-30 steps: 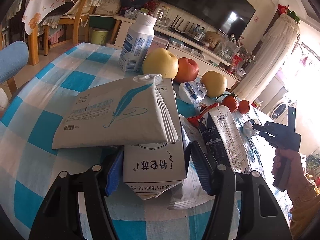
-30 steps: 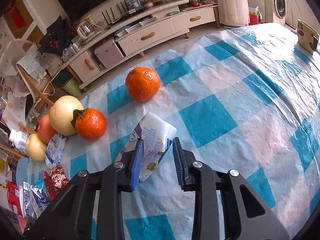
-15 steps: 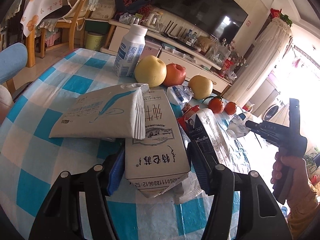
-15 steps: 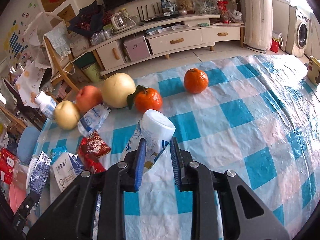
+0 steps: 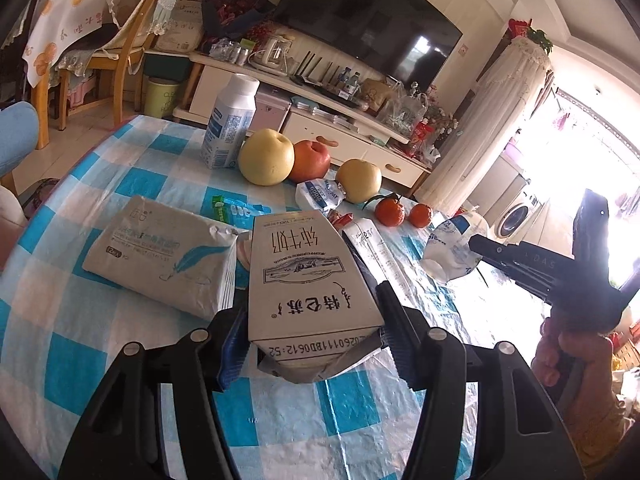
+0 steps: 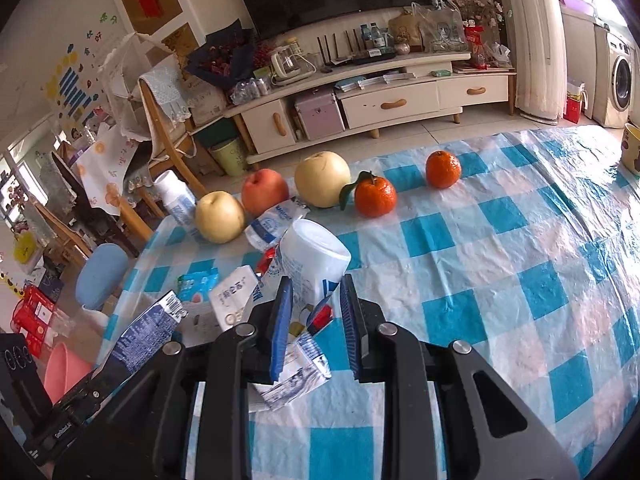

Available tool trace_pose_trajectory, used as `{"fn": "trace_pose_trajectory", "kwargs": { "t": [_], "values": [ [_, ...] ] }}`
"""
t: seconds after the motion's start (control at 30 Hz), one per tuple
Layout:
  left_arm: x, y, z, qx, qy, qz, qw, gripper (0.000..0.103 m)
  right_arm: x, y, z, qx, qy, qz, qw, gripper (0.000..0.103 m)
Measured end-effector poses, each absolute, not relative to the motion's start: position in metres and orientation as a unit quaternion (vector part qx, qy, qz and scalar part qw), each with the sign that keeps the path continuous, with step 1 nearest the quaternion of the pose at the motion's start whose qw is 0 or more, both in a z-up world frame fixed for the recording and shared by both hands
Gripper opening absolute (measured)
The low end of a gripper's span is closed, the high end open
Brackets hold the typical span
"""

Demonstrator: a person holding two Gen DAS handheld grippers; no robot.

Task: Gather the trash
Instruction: 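Lift the milk carton with the left gripper while the right gripper lifts the white wrapper, then carry both items over the pink basin and open both grippers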

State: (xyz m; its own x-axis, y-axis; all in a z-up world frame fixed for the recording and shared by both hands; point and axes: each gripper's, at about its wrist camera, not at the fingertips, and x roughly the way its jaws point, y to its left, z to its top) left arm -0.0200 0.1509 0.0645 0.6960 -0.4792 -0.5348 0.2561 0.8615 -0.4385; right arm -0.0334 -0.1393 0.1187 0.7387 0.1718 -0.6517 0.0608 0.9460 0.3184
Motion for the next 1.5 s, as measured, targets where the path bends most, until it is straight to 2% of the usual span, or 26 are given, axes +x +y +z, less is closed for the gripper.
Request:
{"fn": "trace_pose_trajectory", "kwargs": {
  "t": [0.7,1.03,1.5],
  "values": [
    [-0.05,0.198,0.085,-0.18,0.303,-0.199,0.914,0.06,-0.089,-0.04,0.117,0.123,0.352,0.096,0.923,0.025],
    [-0.07,0.245,0.09,-0.18,0.29,-0.157,0.927,0.06,-0.1,0.015,0.112,0.086,0.357,0.134,0.92,0.025],
    [-0.115,0.325,0.103,-0.202,0.257,-0.066,0.943,0.06,-0.112,0.105,0.132,0.044,0.342,0.22,0.912,0.025]
  ]
}}
